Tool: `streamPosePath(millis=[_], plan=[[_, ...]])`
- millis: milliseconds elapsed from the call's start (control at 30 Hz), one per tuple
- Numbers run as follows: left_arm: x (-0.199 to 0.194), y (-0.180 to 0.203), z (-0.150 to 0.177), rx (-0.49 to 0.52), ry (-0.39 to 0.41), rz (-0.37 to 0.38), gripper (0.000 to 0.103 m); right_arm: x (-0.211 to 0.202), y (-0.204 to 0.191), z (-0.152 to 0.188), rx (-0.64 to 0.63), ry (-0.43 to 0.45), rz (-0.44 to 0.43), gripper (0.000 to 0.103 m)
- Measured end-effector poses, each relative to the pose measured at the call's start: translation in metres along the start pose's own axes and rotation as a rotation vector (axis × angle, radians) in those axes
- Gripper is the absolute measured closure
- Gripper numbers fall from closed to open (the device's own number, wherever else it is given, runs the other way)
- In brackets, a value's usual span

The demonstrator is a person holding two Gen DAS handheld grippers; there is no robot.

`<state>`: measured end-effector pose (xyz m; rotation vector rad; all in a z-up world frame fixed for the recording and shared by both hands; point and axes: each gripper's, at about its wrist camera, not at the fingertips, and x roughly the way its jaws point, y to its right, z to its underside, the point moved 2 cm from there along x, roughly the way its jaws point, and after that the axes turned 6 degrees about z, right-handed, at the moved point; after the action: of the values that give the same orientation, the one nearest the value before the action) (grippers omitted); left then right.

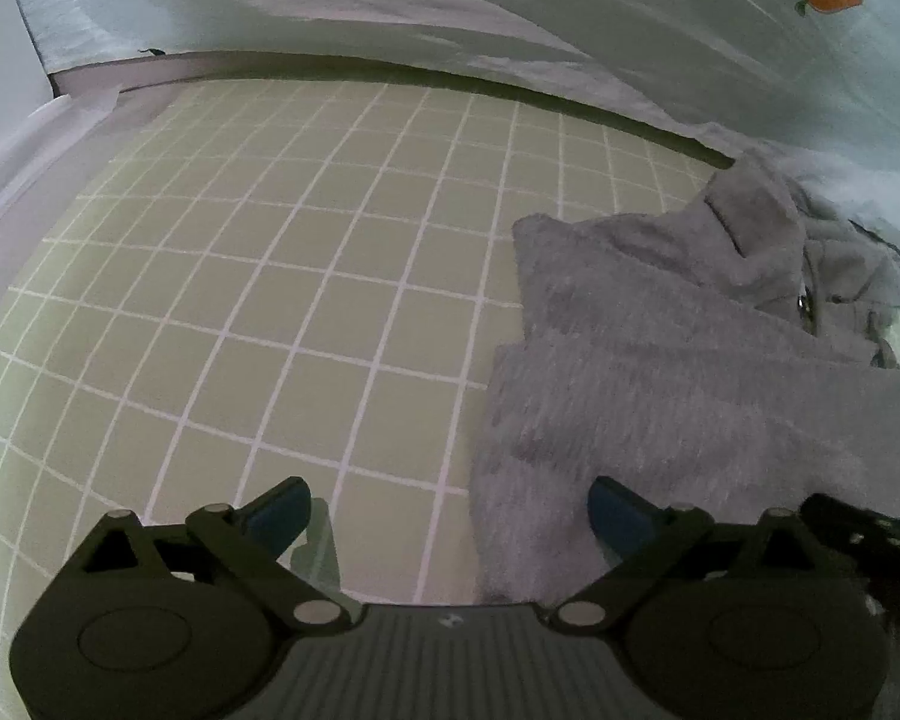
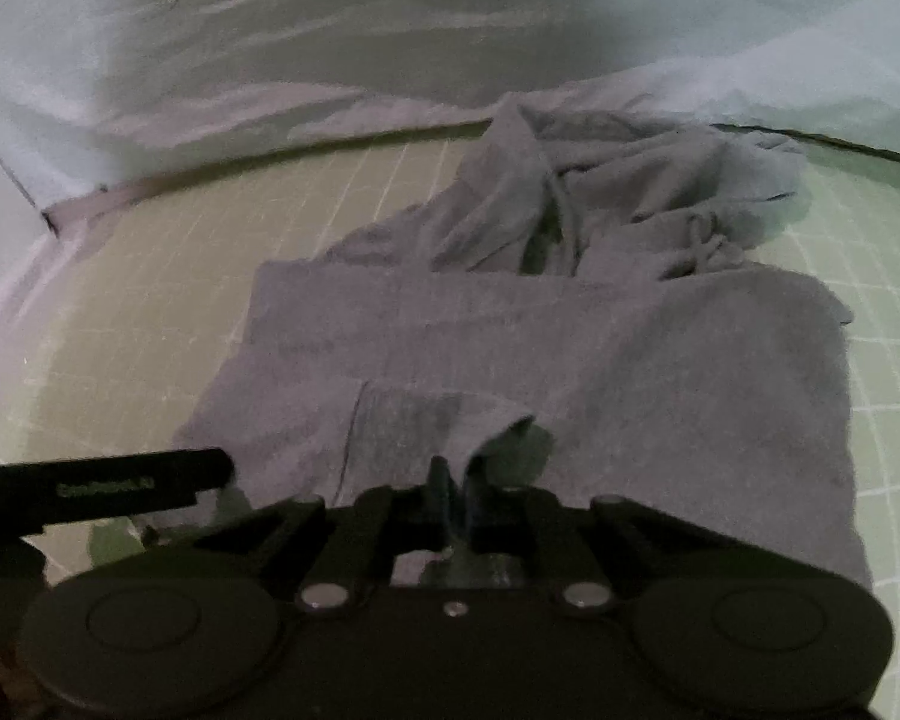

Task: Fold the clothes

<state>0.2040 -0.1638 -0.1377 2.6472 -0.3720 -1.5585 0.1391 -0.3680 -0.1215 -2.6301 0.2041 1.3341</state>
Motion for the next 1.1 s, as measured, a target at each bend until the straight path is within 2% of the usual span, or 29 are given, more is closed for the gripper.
streamPosePath(millis=[100, 233, 400, 600, 800, 1000, 1100], plan=[[-0.006, 0.008, -0.006, 0.002, 0.022, 0.007, 0.004, -0.019, 0.008, -0.01, 0.004, 0.039, -0.022, 0.098], [-0.01, 0.024, -0.012, 0.014, 0.056, 0.028, 0.005, -0.041, 0.034, -0.024, 0.035, 0.072, 0.004, 0.098], [0.004, 0.046, -0.015, 0.058, 0.045, 0.05, 0.005, -0.045, 0.085, -0.034, 0.102, 0.091, 0.114, 0.098], [0.023, 0.055, -0.011, 0.135, -0.001, 0.041, 0.005, -0.027, 0.132, -0.024, 0.181, 0.043, 0.215, 0.098], [0.032, 0.043, -0.006, 0.103, -0.021, 0.059, 0.0, 0.007, 0.131, -0.011, 0.201, -0.03, 0.242, 0.097], [0.032, 0.048, -0.006, 0.123, -0.006, 0.051, 0.0, 0.01, 0.126, -0.008, 0.153, -0.026, 0.253, 0.096], [0.032, 0.05, -0.009, 0.12, -0.017, 0.038, 0.0, 0.009, 0.124, -0.011, 0.117, -0.039, 0.274, 0.087]])
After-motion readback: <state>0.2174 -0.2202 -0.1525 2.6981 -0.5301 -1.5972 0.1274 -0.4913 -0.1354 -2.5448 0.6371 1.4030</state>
